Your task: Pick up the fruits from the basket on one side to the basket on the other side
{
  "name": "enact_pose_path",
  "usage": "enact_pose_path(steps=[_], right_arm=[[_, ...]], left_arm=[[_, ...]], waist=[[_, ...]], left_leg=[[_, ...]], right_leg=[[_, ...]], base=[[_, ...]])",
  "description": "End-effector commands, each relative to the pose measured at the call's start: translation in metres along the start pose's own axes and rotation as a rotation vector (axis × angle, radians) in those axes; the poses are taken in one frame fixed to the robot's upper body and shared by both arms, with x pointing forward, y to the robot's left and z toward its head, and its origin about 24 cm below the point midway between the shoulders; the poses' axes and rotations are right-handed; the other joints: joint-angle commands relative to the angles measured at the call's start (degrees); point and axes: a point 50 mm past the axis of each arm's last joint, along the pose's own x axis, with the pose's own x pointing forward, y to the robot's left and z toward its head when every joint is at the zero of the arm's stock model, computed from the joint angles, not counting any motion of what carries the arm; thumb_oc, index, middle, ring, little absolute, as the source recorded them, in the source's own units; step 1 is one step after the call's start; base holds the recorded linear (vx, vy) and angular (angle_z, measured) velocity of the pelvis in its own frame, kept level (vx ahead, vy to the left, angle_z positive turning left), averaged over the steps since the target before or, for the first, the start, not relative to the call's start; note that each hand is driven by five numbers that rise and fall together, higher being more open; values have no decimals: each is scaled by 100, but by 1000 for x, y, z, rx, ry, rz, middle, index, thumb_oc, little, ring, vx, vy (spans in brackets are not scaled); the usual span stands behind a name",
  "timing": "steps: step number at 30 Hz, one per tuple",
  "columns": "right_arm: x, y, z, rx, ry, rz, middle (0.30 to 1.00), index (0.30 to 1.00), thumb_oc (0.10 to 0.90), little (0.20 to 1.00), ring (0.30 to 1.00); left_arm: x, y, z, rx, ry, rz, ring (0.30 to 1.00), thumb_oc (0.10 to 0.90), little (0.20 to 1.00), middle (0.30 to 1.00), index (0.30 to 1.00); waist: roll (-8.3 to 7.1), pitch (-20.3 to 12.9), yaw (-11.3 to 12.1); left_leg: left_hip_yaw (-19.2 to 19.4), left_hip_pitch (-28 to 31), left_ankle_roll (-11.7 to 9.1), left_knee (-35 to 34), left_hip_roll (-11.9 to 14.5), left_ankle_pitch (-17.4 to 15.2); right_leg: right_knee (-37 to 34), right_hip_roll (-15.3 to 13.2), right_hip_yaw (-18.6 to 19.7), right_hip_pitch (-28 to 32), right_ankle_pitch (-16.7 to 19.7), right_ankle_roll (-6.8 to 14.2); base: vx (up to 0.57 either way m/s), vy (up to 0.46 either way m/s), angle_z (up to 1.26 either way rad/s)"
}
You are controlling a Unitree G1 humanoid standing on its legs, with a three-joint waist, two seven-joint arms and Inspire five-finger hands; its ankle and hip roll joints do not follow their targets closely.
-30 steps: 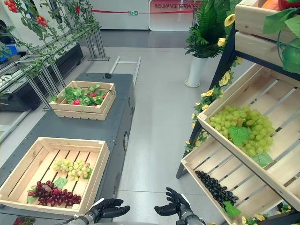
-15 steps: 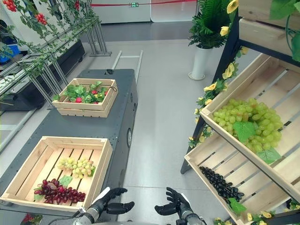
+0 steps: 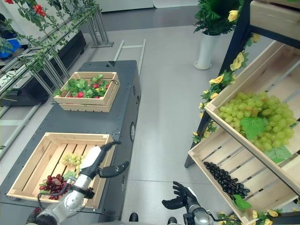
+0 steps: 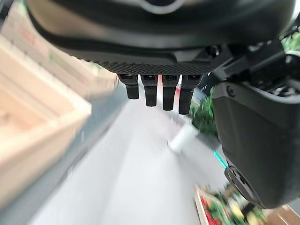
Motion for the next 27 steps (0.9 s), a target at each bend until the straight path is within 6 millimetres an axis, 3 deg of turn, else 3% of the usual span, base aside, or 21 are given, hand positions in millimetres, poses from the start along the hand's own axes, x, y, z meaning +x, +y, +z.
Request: enact_pose_path(steps=[1, 2, 3, 5, 9, 10, 15, 27], right_arm=[[17, -6, 65, 26, -240, -14, 900, 900, 800, 900, 900], [17, -12, 74, 17, -264, -25, 900, 900, 800, 900, 900], [17, -12, 74, 17, -264, -25, 900, 900, 800, 900, 900], [16, -20, 76, -11, -273, -35, 900, 900, 800, 900, 900], [14, -24, 75, -21, -280, -32, 900, 900, 800, 900, 900], [13, -24, 77, -30, -293, -23, 900, 900, 800, 900, 900], [16, -23, 89, -58, -329, -10, 900, 900, 800, 900, 900], [17, -26, 119, -99, -407, 16, 900, 900, 800, 900, 900]], left_arm=[[48, 82, 11, 187, -150, 259, 900, 800, 900, 900, 900], [50, 101, 7, 244, -130, 291, 900, 800, 900, 900, 900], [50, 101, 7, 244, -130, 291, 900, 800, 900, 900, 900], [42, 138, -4, 321, -95, 351, 900, 800, 900, 900, 900], [33, 168, -11, 435, -64, 370, 900, 800, 900, 900, 900], [34, 184, -11, 479, -43, 392, 900, 800, 900, 900, 900], [37, 213, -13, 543, -3, 439, 900, 800, 900, 900, 900], [46, 238, -13, 653, 66, 479, 900, 800, 900, 900, 900]], waist=[[-275, 394, 197], [-245, 515, 237], [-246, 513, 237], [-203, 705, 321], [-231, 874, 421], [-256, 995, 472], [-331, 1326, 605], [-468, 1859, 667]], left_leg=[[348, -128, 317, 344, -639, -658], [328, -286, 312, 532, -639, -676], [328, -292, 312, 537, -639, -678], [303, -423, 303, 797, -628, -725], [281, -576, 286, 1022, -606, -763], [260, -725, 280, 1173, -597, -781], [217, -1042, 246, 1702, -580, -906], [594, -2047, 380, 3617, -559, -1676]], right_leg=[[599, -163, 94, -220, -598, -85], [774, -203, 50, -368, -639, -108], [780, -204, 50, -374, -642, -108], [1077, -256, -77, -491, -743, -135], [1384, -281, -221, -603, -880, -149], [1685, -296, -271, -763, -999, -164], [2353, -432, -424, -1053, -1211, -174], [4333, -889, -547, -1723, -1970, -386]], base=[[-105, 129, 9], [-101, 117, 10], [-77, 98, 25], [-26, 100, 30], [-35, 63, 24], [-76, 35, 22], [-89, 13, 33], [-12, 79, 16]])
